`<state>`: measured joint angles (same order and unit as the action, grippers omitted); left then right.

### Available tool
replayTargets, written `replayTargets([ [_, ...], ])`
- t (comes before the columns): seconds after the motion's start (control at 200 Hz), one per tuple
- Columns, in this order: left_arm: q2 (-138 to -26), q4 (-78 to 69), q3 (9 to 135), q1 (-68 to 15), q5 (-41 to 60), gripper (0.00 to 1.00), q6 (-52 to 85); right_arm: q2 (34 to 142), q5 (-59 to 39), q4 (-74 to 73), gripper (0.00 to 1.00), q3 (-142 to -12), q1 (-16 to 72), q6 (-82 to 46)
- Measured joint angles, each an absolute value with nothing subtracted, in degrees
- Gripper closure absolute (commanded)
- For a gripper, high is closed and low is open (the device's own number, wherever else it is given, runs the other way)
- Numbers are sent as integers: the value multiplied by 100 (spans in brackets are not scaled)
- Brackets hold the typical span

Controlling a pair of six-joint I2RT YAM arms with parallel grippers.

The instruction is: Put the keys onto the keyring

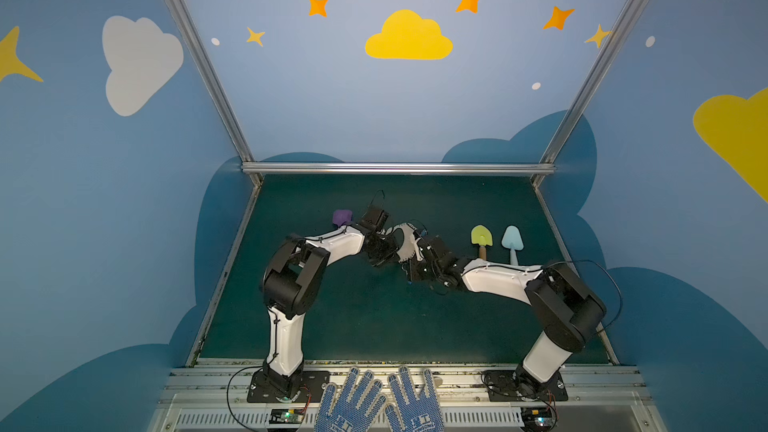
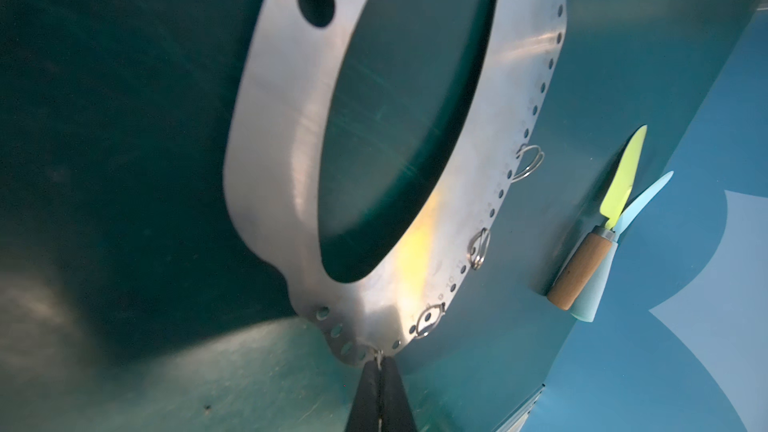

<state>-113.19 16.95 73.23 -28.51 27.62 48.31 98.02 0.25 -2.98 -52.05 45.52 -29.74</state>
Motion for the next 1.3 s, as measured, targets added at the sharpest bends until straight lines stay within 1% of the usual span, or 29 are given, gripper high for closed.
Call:
replayTargets([
  [0.396, -11312, 1688, 7321, -2851, 2799, 96, 4829, 9922, 296, 154, 100, -5520, 4628, -3096],
  [0.556, -11275, 1658, 7297, -2851, 2825, 96, 4831, 9939, 279, 119, 100, -5522, 4622, -3103],
  [0.666, -11185, 1636, 7236, -2849, 2847, 96, 4838, 9939, 89, -237, 100, -5341, 4539, -3076],
  [0.816, -11109, 1557, 7185, -2847, 2902, 96, 4849, 9854, -414, -1332, 100, -4685, 4226, -3046],
  [0.936, -11087, 1514, 7129, -2834, 2928, 96, 4856, 9819, -705, -1903, 100, -4372, 4097, -2993],
  [1.302, -11067, 1350, 7002, -2814, 2963, 96, 4890, 9859, -895, -1828, 100, -4460, 4080, -2961],
])
